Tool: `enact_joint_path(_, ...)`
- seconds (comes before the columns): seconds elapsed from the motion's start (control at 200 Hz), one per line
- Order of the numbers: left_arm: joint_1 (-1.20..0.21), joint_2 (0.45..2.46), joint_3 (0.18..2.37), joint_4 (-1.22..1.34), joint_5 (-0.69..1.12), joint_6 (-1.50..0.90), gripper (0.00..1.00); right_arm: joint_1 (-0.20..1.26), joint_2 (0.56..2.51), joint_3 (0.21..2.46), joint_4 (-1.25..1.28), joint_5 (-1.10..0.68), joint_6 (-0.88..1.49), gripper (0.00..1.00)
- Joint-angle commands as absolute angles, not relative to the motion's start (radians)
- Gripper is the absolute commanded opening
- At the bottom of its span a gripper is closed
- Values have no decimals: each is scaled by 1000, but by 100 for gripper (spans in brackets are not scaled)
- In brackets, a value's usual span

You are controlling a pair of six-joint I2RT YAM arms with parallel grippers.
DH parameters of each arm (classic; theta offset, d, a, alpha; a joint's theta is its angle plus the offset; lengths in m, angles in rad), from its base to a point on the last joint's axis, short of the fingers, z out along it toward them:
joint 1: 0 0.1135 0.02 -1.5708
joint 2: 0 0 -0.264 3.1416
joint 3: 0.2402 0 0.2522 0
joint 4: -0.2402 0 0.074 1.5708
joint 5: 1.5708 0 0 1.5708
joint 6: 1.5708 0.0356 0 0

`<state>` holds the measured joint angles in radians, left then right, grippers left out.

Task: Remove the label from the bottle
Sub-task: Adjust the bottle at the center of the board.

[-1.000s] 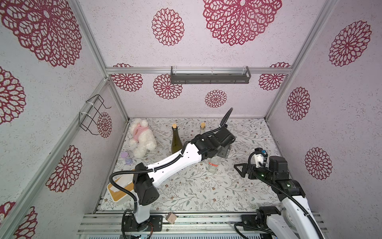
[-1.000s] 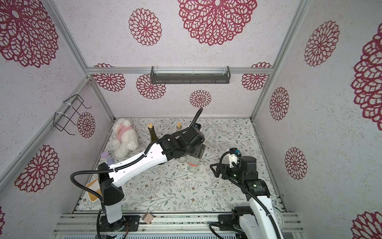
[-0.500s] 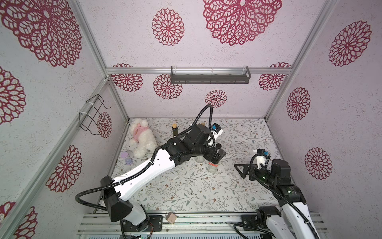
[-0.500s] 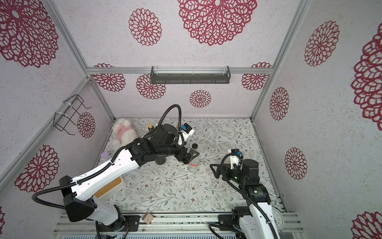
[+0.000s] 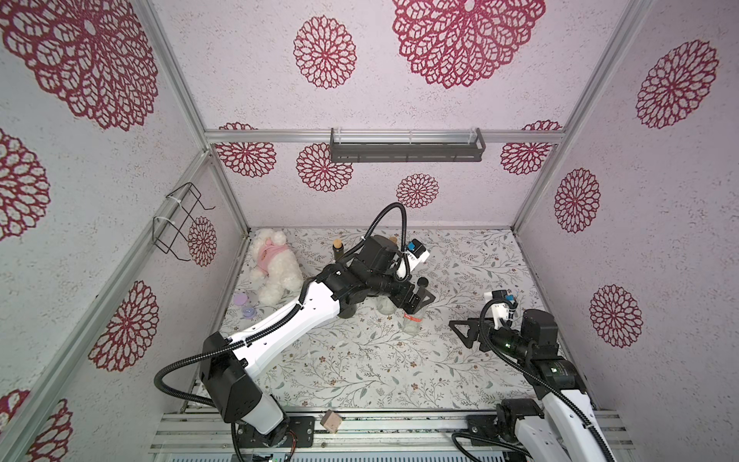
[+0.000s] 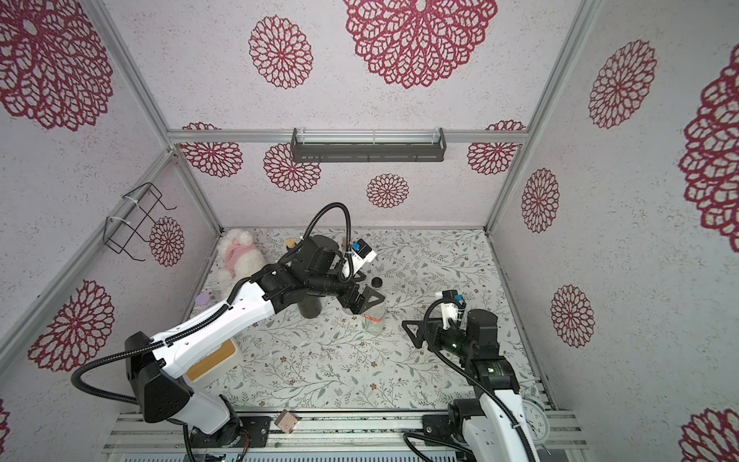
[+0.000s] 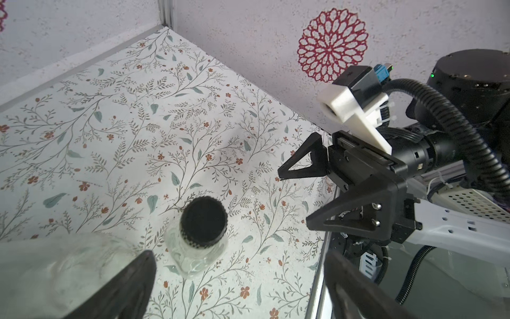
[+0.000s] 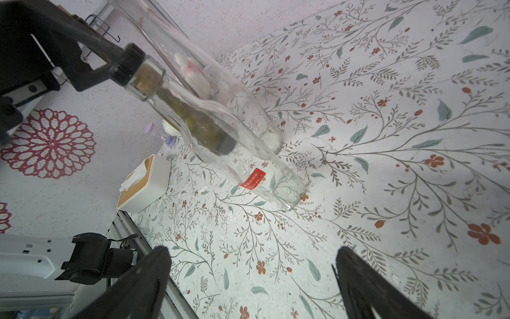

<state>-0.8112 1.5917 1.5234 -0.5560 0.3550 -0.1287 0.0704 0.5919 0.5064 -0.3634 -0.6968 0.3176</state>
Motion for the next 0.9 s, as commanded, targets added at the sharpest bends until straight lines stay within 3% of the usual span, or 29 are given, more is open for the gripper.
enact_joint_path(0.0,-799,1618,1545,-518,382,-92,97,64,564,509,-335,-675,336,98)
enact_joint_path(0.415,-793,1635,1534,-493,381,-78,100,64,566,506,-367,-643,322,98)
enact_joint_path(0.896,-797,1685,1549,-494,320,-66,91,64,563,499,-365,-638,326,97)
